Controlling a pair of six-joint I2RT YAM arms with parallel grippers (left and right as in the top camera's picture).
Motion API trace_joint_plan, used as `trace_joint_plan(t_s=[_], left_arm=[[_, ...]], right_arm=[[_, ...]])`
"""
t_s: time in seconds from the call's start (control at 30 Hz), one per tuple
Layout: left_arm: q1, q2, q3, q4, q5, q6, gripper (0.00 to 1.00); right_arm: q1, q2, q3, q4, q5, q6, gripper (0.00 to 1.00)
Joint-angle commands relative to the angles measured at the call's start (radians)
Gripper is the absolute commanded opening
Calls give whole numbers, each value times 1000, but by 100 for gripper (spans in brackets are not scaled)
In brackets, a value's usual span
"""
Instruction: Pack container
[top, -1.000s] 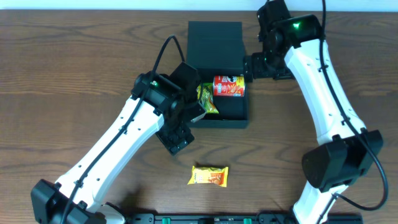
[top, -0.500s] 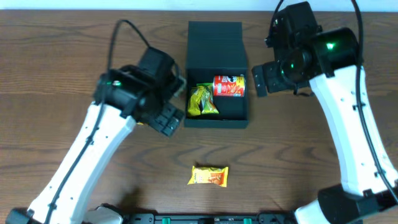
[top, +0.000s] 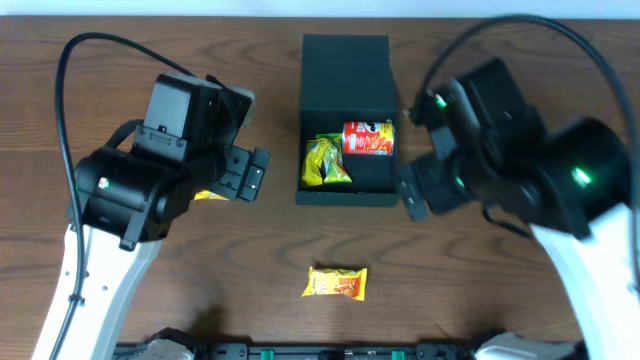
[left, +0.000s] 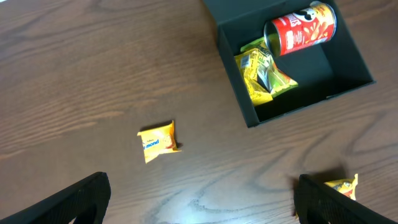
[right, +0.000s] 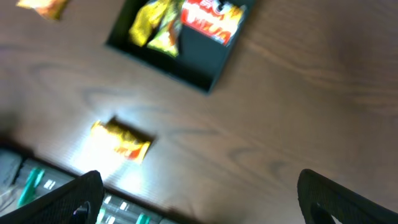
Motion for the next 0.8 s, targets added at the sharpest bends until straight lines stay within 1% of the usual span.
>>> trace_joint_plan(t_s=[0.0, 0.03, 0.07, 0.23, 0.43, 0.53, 0.77], left_arm=[[5, -18, 17, -7, -21, -82, 95], [5, -23, 17, -9, -18, -109, 95], [5, -28, 17, -10, -13, -120, 95], [5, -76, 17, -5, 16, -122, 95], [5, -128, 17, -25, 14, -121, 95], [5, -138, 17, -66, 5, -117, 95], [5, -148, 17, -145, 6, -118, 95]], right_arm=[[27, -73, 3, -10, -145, -23, 99], [41, -109, 3, -9, -194, -52, 99], [51, -137, 3, -10, -204, -56, 99], [83, -293, 3, -10, -238, -40, 99], [84, -421, -5, -10, -452, -26, 99], [87, -479, -85, -10, -454, -29, 99], [88, -591, -396, -10, -491, -17, 99]])
